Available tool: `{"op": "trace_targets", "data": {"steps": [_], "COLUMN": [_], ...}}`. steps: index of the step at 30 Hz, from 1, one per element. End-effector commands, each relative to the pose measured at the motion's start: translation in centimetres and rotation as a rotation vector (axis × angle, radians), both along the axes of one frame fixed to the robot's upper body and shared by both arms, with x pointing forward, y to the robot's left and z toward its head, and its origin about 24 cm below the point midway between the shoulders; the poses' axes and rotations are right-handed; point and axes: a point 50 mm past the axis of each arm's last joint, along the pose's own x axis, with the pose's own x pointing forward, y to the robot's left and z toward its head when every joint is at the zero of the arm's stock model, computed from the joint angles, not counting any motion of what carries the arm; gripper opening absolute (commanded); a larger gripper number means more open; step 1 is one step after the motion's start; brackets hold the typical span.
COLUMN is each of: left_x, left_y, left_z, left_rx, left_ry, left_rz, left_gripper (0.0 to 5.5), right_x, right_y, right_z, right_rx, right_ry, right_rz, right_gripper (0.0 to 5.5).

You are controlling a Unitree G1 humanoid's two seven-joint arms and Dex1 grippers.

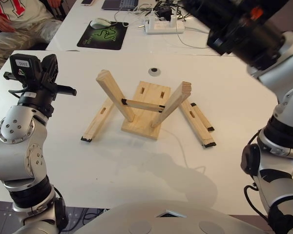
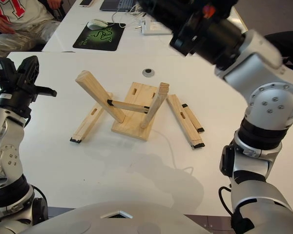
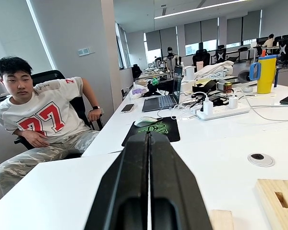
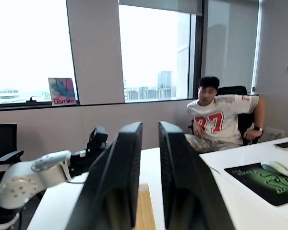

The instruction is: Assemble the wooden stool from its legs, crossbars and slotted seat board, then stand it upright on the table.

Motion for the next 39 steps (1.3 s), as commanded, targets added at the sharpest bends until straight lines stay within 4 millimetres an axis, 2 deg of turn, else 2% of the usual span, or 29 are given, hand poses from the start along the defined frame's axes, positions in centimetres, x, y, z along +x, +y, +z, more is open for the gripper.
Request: {"op": "trace_targets", "data": {"steps": [1, 3, 5, 14, 17, 19, 25, 26, 27, 29, 34, 38, 39], "left_x": [0.0, 0.1, 0.0, -0.1, -0.1, 0.0, 0.3, 0.4, 0.5, 0.6, 0.6, 0.5, 0.5], "left_y": [-0.4, -0.4, -0.4, -0.5, -0.5, -0.5, -0.7, -0.7, -0.7, -0.7, -0.7, -0.7, -0.7], "left_z": [-0.1, 0.0, 0.0, 0.4, 0.5, 0.5, 0.8, 0.8, 0.8, 0.9, 0.8, 0.6, 0.6], "left_rx": [0.005, 0.006, 0.005, 0.010, 0.011, 0.012, 0.012, 0.014, 0.015, 0.015, 0.014, 0.010, 0.009], "left_ry": [-0.002, -0.004, -0.006, -0.017, -0.016, -0.016, -0.018, -0.017, -0.017, -0.016, -0.014, -0.013, -0.014], "left_rz": [-0.006, -0.009, -0.009, -0.012, -0.018, -0.019, -0.034, -0.037, -0.040, -0.049, -0.046, -0.039, -0.039], "left_gripper": [0.00, 0.00, 0.00, 0.00, 0.00, 0.00, 0.00, 0.00, 0.00, 0.00, 0.00, 0.00, 0.00], "right_x": [-0.4, -0.4, -0.3, 0.2, 0.2, 0.2, -1.3, -1.3, -1.2, -0.9, 0.1, 1.1, 1.1], "right_y": [0.7, 0.4, 0.2, -0.7, -1.1, -1.2, 0.8, 0.9, 1.0, 1.3, 1.1, 0.5, 0.3], "right_z": [-3.0, -3.5, -2.9, 4.7, 5.0, 2.5, -10.0, -11.2, -11.5, -10.8, -7.4, -1.2, -0.2], "right_rx": [-0.104, -0.118, -0.091, 0.205, 0.217, 0.157, -0.245, -0.285, -0.284, -0.238, -0.097, 0.082, 0.111], "right_ry": [0.046, 0.044, 0.027, -0.183, -0.200, -0.140, 0.055, 0.055, 0.055, 0.029, -0.052, -0.189, -0.209], "right_rz": [0.007, 0.000, -0.009, -0.076, -0.100, -0.108, -0.086, -0.099, -0.115, -0.144, -0.192, -0.229, -0.234], "right_gripper": [0.04, 0.04, 0.04, 0.04, 0.04, 0.04, 0.04, 0.04, 0.04, 0.04, 0.04, 0.04, 0.04]}}
